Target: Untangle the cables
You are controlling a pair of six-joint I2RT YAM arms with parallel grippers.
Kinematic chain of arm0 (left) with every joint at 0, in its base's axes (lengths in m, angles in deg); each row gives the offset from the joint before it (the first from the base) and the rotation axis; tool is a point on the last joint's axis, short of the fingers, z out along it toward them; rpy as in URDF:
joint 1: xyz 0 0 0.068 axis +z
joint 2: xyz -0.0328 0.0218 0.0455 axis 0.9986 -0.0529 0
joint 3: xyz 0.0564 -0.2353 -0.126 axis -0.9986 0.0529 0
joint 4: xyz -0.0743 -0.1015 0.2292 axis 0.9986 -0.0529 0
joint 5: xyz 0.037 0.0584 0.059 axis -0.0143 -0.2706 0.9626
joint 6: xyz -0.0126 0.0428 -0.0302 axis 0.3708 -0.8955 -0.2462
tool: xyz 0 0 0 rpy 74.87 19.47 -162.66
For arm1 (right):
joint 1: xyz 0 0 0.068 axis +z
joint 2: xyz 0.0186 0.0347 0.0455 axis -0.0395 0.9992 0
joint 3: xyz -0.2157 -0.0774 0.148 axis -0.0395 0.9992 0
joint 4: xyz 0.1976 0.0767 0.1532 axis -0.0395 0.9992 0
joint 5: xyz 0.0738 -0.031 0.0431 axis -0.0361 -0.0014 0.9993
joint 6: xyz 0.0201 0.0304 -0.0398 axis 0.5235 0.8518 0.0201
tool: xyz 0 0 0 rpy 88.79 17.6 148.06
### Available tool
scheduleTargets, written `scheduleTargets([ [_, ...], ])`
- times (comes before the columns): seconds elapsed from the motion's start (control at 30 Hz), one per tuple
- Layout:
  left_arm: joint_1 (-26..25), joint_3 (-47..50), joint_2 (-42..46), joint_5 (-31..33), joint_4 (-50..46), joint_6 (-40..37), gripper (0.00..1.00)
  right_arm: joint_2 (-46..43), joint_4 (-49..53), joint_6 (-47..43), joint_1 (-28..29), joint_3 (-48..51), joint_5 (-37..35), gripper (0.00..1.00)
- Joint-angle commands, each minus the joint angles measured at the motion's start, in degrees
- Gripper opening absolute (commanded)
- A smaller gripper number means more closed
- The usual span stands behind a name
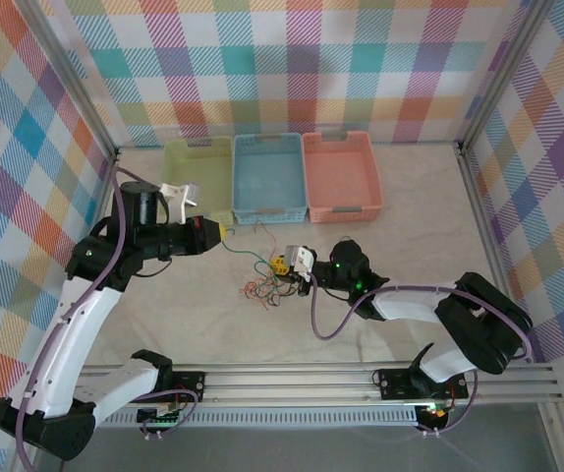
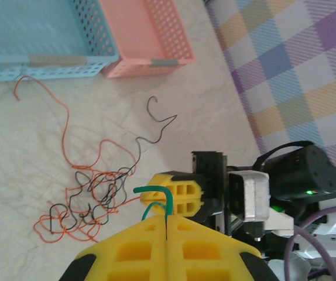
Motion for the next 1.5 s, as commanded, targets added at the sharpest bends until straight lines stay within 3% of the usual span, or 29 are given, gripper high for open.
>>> scheduleTargets([
  [0.0, -0.4, -0.4, -1.1, 2.4, -4.9, -3.0, 0.00, -1.8, 3.5, -3.5, 0.3, 0.8, -4.8, 0.00],
  [0.4, -0.4, -0.3, 1.1, 11.3, -13.7, -7.5, 0.00, -2.2, -0.8, -0.4, -3.3, 3.6, -24.1, 0.00],
  [0.53, -0.4, 0.3, 1.4, 10.6, -14.6, -8.6, 0.00, -3.0, -0.7, 2.5, -5.4, 4.2, -28.6, 0.00],
  [0.63, -0.4, 1.2, 1.4, 5.3, -13.4, -9.5, 0.00, -3.7, -0.3, 5.7, -7.2, 4.6, -29.7, 0.00],
  [0.77, -0.6, 2.9, 1.6, -3.6, -10.1, -9.5, 0.00, -4.2, -0.7, 7.2, -8.3, 5.1, -26.4, 0.00],
  [0.87, -1.7, 3.8, 0.3, -6.0, -7.0, -7.6, 0.00, -3.8, -2.4, 7.5, -8.3, 5.1, -15.9, 0.00],
  [0.93, -3.7, 4.2, -1.3, -5.1, -5.0, -6.2, 0.00, -3.1, -2.5, 8.3, -8.0, 4.3, -9.4, 0.00],
  [1.1, -9.1, 4.1, -5.7, -1.0, -2.6, -3.1, 0.00, -2.5, -2.7, 8.2, -7.2, 3.7, -3.0, 0.00],
  [1.3, -14.9, 4.7, -10.3, 1.2, 1.7, -1.0, 0.00, -2.1, -0.5, 7.6, -6.5, 2.5, -0.3, 0.00],
  [1.47, -17.9, 3.4, -12.4, 1.3, 2.3, -1.6, 0.00, -1.6, 2.7, 8.4, -6.6, 1.6, -9.3, 0.00],
])
